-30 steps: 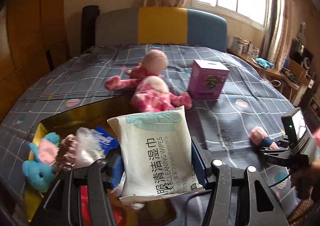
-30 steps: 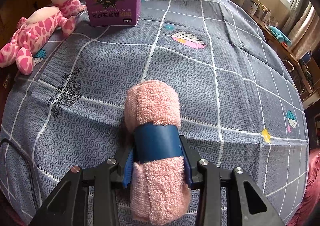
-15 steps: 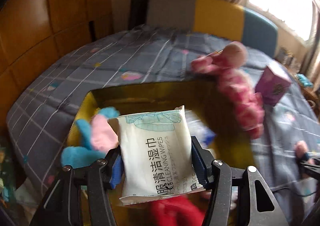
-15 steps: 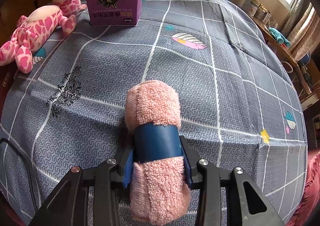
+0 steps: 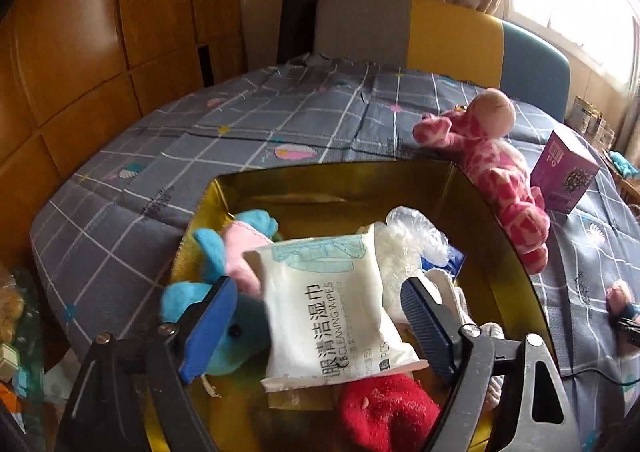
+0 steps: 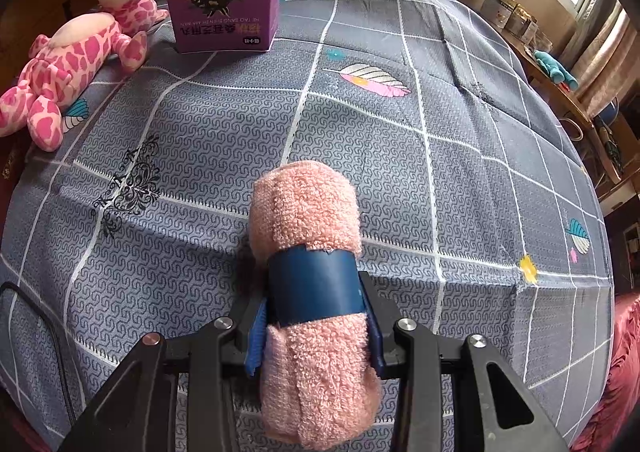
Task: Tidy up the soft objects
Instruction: 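Carry the pink towel roll with the right tool into the gold tray and release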
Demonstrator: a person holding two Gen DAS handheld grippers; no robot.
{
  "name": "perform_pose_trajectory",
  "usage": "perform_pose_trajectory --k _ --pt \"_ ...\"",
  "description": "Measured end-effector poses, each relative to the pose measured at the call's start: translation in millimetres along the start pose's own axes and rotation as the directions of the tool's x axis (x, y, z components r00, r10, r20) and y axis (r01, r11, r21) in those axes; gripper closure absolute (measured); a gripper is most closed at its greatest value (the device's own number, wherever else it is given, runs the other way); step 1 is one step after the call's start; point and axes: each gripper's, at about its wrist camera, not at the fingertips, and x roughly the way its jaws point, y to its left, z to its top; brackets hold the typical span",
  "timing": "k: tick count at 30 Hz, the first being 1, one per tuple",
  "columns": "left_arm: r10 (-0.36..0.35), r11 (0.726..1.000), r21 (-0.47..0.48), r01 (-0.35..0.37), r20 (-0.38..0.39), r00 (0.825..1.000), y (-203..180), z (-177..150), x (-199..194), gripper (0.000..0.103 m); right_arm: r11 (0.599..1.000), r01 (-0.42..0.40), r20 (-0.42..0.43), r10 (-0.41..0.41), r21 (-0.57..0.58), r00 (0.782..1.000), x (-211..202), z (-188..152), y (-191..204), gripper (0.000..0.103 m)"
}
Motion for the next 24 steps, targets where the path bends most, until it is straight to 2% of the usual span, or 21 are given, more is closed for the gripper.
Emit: perform_pose_trajectory --k 11,18,24 --pt "-0.025 0.999 -0.034 0.026 0.049 0.999 14.3 0.7 -34.5 0.011 0.997 0.050 -0.021 -0.049 0.054 0.999 -3.2 3.2 6.1 0.067" --pt "-0.029 0.998 -0.053 0.031 0.048 0.998 21.6 -3.4 -41.6 0.007 0.997 -0.026 0.006 0.026 0.073 1.000 -26.8 3.2 28.5 0.067" --pt "-0.035 0.997 -0.068 0.038 0.048 0.998 26.4 -5.4 -42.8 0.006 0.986 -0.164 0.028 0.164 -0.016 0.986 -63.0 2.6 75.0 0.068"
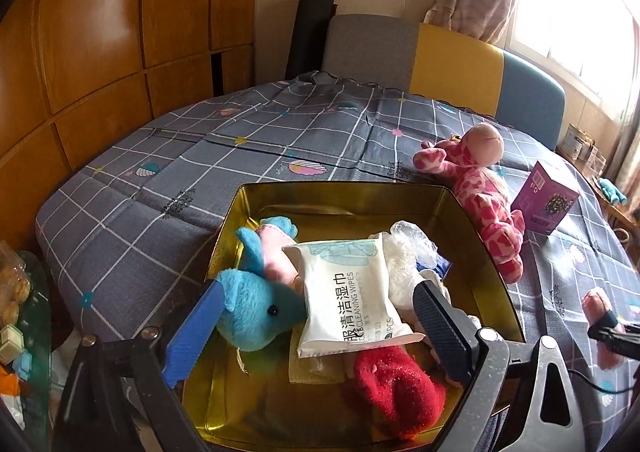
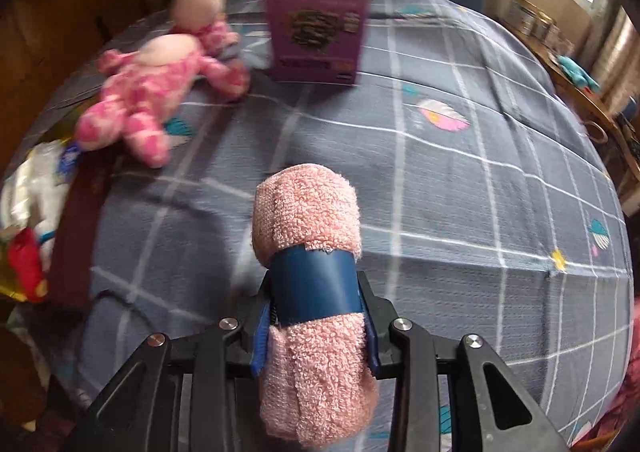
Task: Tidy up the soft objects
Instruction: 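Carry the pink towel roll with the right tool into the gold tray and release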
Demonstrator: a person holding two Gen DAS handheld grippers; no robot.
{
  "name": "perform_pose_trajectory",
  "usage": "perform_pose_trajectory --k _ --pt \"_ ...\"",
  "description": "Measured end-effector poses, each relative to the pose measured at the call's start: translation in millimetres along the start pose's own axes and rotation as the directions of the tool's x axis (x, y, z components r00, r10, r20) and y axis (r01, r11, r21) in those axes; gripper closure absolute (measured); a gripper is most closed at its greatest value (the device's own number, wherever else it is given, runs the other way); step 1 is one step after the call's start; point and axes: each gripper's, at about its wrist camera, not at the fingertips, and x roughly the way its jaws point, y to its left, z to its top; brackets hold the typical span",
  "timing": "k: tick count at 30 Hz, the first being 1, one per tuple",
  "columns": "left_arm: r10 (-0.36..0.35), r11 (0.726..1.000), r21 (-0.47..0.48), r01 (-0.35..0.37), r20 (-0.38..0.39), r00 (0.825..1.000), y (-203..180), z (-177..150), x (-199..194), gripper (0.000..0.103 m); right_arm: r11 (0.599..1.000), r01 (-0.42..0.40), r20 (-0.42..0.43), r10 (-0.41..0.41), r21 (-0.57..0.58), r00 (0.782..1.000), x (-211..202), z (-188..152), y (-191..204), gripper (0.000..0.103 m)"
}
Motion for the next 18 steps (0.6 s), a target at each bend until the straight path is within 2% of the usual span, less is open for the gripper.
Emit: perform_pose_trajectory --k 4,6,9,11,12,13,18 --pt "0.002 1.000 -0.009 -0.002 -0.008 1.000 5.1 -1.5 1.0 0.006 0.985 -0.146 -0.035 0.143 -0.095 0.989 -22.2 -2.2 47.9 0.068" --pt "0.008 1.000 -0.018 -0.008 -0.008 1.000 9.8 -1.7 0.5 0.006 0.957 -0.253 -0.048 0.249 -0.143 0.967 -40.4 -1.1 75.2 0.068" --pt "0.026 0.999 -0.038 -0.026 -0.002 1.000 20.8 -1.1 -2.2 0.006 0.882 -0.434 -0.050 0.433 -0.182 0.900 -70.1 4.2 113.1 0.068" --pt "0.035 0.998 -0.054 -0.035 0.000 0.999 27.9 -0.6 -4.0 0.006 0.836 -0.514 -0.045 0.515 -0.195 0.856 -81.0 11.8 137.3 0.068" --pt "0.041 0.997 -0.063 -0.040 0.002 0.999 31.5 -0.2 -4.9 0.006 0.825 -0.529 -0.042 0.532 -0.198 0.845 -81.6 16.1 145.2 0.067" --pt "0.047 0.996 -0.070 -0.047 0.004 0.999 35.2 0.1 -6.0 0.006 0.824 -0.525 -0.034 0.531 -0.214 0.847 -81.3 19.4 156.4 0.067" --pt "0.061 0.994 -0.086 -0.060 0.007 0.998 46.4 0.4 -8.5 0.003 0.866 -0.444 -0.027 0.450 -0.230 0.893 -47.1 32.0 211.9 0.067"
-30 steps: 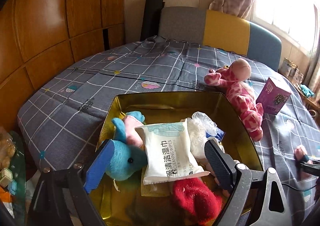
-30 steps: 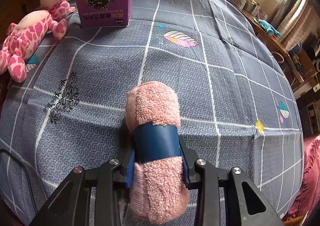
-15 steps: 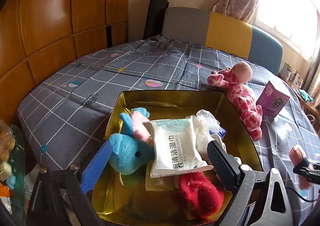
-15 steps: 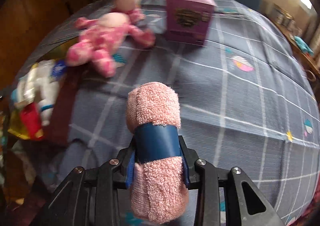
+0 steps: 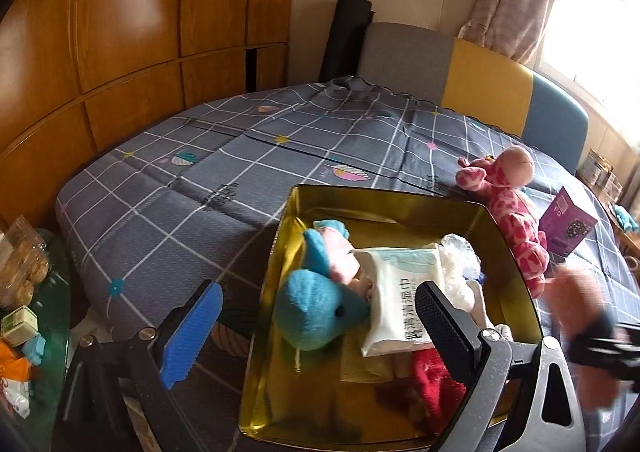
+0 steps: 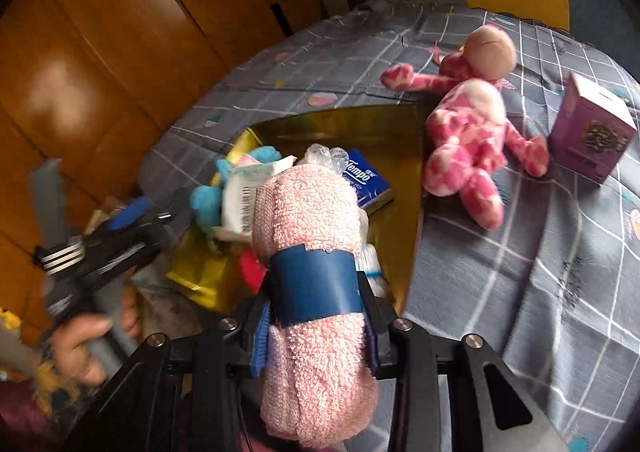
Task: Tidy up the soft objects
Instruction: 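Carry the pink towel roll with the right tool into the gold tray and release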
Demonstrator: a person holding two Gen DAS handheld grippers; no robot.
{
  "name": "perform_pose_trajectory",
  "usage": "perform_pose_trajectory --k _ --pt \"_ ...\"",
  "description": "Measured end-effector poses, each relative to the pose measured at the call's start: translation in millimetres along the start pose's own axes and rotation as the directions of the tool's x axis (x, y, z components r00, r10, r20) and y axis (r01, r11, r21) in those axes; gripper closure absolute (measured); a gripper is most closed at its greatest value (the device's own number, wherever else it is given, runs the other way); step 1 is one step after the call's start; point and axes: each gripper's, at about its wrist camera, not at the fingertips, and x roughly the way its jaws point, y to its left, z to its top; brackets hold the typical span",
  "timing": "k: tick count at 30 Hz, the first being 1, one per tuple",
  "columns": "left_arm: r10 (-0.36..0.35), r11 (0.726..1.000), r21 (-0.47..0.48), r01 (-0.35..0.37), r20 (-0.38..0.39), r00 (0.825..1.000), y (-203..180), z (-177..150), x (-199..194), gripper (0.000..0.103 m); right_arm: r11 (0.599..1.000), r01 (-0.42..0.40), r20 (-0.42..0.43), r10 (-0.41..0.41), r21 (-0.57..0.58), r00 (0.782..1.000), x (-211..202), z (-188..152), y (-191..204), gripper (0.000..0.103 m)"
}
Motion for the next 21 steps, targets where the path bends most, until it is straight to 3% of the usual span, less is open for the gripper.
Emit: perform_pose_trajectory --k 7,12,21 --pt "0.008 1.000 -0.014 -0.009 -0.010 1.000 7.4 -4.3 3.4 0.003 0.991 0.123 -0.027 -0.125 -0.056 0.992 69.8 16.5 13.6 0.067" --pt "-0.001 1.000 -0.009 0.001 -0.021 1.000 4.5 -9.0 6.6 0.001 0.971 0.230 -0.035 -0.232 -0.057 0.972 102.5 25.8 2.2 0.068" --pt "-0.006 1.000 0.005 0.006 -0.018 1.000 -1.2 -11.4 5.1 0.000 0.962 0.268 -0.045 -0.270 -0.043 0.962 112.3 24.8 -7.5 0.064"
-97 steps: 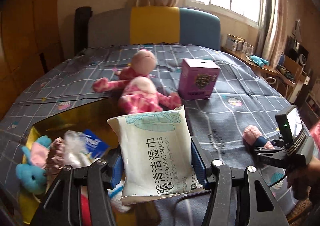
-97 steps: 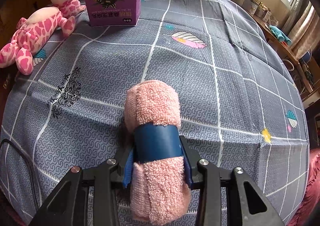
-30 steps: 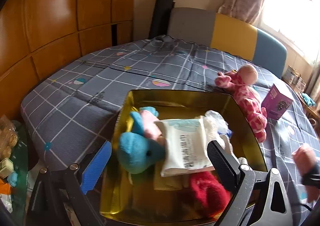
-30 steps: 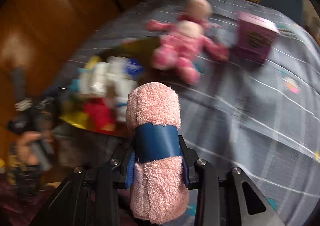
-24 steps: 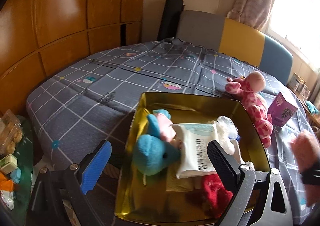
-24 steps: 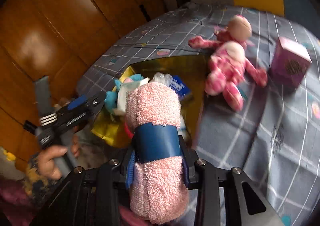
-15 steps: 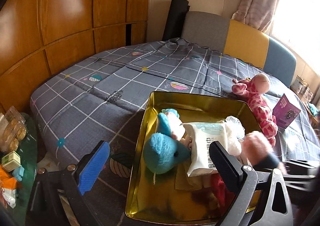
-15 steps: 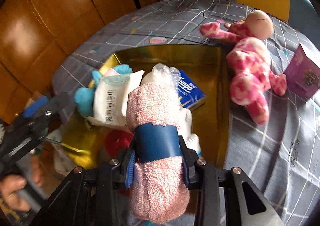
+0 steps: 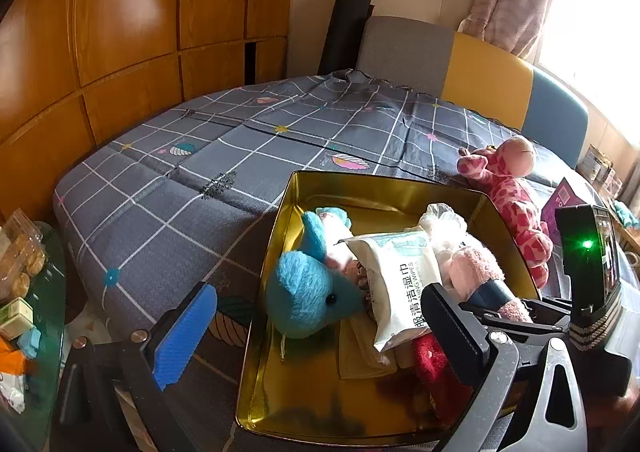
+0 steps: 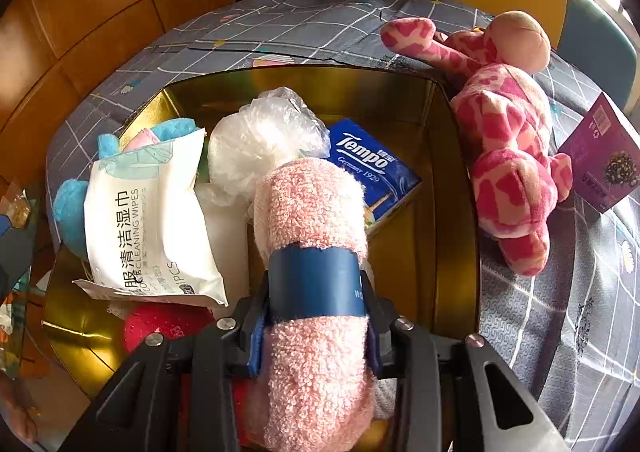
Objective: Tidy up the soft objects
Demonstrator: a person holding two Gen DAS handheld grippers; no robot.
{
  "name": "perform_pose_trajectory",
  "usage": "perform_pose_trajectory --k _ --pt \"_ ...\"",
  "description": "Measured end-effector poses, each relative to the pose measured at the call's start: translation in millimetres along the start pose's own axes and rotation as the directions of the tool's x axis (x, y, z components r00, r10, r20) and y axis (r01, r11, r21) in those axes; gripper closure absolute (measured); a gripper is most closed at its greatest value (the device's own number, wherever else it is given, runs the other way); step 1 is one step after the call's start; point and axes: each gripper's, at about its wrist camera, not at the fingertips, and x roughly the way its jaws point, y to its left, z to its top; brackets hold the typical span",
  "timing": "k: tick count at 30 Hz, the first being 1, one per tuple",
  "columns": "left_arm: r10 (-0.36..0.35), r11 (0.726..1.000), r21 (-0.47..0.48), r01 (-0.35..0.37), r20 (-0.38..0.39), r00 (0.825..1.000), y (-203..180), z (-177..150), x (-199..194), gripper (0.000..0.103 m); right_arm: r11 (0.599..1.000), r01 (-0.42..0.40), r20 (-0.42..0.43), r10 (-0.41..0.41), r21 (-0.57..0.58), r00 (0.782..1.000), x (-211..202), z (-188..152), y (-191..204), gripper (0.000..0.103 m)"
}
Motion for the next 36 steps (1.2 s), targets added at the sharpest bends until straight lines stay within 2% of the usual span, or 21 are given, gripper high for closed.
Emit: perform_pose_trajectory --k 3,8,13,18,23,28,36 --pt "0.005 1.000 0.004 -0.005 0.006 1.000 -2.1 0.2 -2.5 0.000 1.000 -0.019 0.017 0.019 0.011 1.000 -4.9 -5.1 0.6 0.059" --pt "0.004 1.000 0.018 -0.004 0.012 1.000 -6.8 0.2 -6.8 0.000 0.999 -0.027 0.035 0.026 0.017 0.999 -9.1 -10.5 3.6 0.057" --pt "0.005 1.000 0.029 -0.005 0.012 1.000 -11.0 -2.1 -10.2 0.000 0.999 -0.028 0.071 0.026 0.019 0.997 -19.8 -17.6 3.6 0.043" --pt "0.015 0.999 0.035 -0.016 0.016 1.000 -14.9 -4.4 -14.6 0.000 1.000 -0.016 0.109 0.014 0.017 0.994 -33.0 -24.6 4.2 0.042" --pt "0.051 0.998 0.039 -0.052 0.035 0.998 -18.6 -5.4 -21.9 0.000 0.999 0.002 0.185 -0.008 0.034 0.983 -57.9 -39.5 2.1 0.042" --pt "0.072 0.997 0.018 -0.073 0.067 0.995 -21.0 -8.7 -35.2 0.000 0.994 0.052 0.251 -0.075 0.100 0.965 -77.2 -59.5 -2.2 0.042" --pt "0.048 0.999 0.020 -0.050 0.084 0.995 -34.0 -14.9 -46.9 0.000 0.978 0.104 0.300 -0.155 0.179 0.941 -95.1 -78.0 -11.4 0.042"
